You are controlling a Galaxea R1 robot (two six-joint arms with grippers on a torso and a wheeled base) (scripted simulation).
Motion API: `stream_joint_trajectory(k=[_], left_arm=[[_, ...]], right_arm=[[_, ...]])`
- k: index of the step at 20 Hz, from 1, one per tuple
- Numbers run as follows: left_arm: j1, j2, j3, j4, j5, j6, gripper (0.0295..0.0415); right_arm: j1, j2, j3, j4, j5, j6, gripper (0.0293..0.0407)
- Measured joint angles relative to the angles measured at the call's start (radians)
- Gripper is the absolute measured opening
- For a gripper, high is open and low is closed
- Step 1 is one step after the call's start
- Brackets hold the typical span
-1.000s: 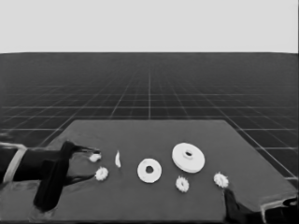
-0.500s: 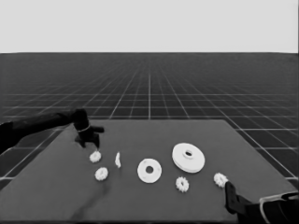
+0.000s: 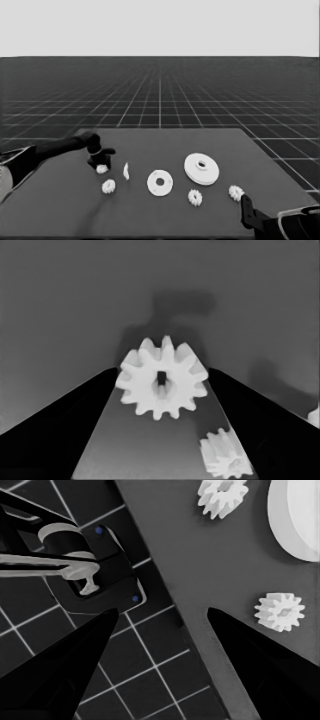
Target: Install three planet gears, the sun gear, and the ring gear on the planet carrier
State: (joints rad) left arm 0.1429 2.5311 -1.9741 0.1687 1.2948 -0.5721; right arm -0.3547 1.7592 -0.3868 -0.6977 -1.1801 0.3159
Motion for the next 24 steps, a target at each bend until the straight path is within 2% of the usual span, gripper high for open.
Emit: stream_joint_trajectory(k=[2, 4, 5, 12, 13, 15, 22, 23, 24], left_arm=[[0.0, 0.001, -0.002, 0.0, -0.001, 0.001, 0.0384], [0.0, 0.0, -0.005, 0.001, -0.001, 0.002, 0.0316], [0.0, 0.0, -0.004, 0.001, -0.002, 0.002, 0.0312], [0.0, 0.0, -0.005, 0.001, -0.002, 0.002, 0.0312], [-0.056, -0.047, 0.098, -0.023, 0.064, -0.043, 0.0313], [-0.136, -0.074, 0.153, -0.06, 0.123, -0.064, 0.0313], [-0.173, -0.079, 0.163, -0.084, 0.152, -0.066, 0.0313], [-0.17, -0.022, 0.368, -0.035, 0.184, -0.425, 0.0313], [-0.167, 0.162, 0.404, -0.022, 0.209, -0.595, 0.0313]], right_arm=[[0.0, 0.0, 0.0, 0.0, 0.0, 0.0, 0.0385], [0.0, 0.0, 0.0, 0.0, 0.0, 0.0, 0.0385], [0.0, 0.0, 0.0, 0.0, 0.0, 0.0, 0.0385], [0.0, 0.0, 0.0, 0.0, 0.0, 0.0, 0.0385], [0.0, 0.0, 0.0, 0.0, 0.0, 0.0, 0.0385], [0.0, 0.0, 0.0, 0.0, 0.0, 0.0, 0.0385], [0.0, 0.0, 0.0, 0.0, 0.0, 0.0, 0.0385], [0.0, 0.0, 0.0, 0.0, 0.0, 0.0, 0.0385], [0.0, 0.0, 0.0, 0.0, 0.0, 0.0, 0.0385]])
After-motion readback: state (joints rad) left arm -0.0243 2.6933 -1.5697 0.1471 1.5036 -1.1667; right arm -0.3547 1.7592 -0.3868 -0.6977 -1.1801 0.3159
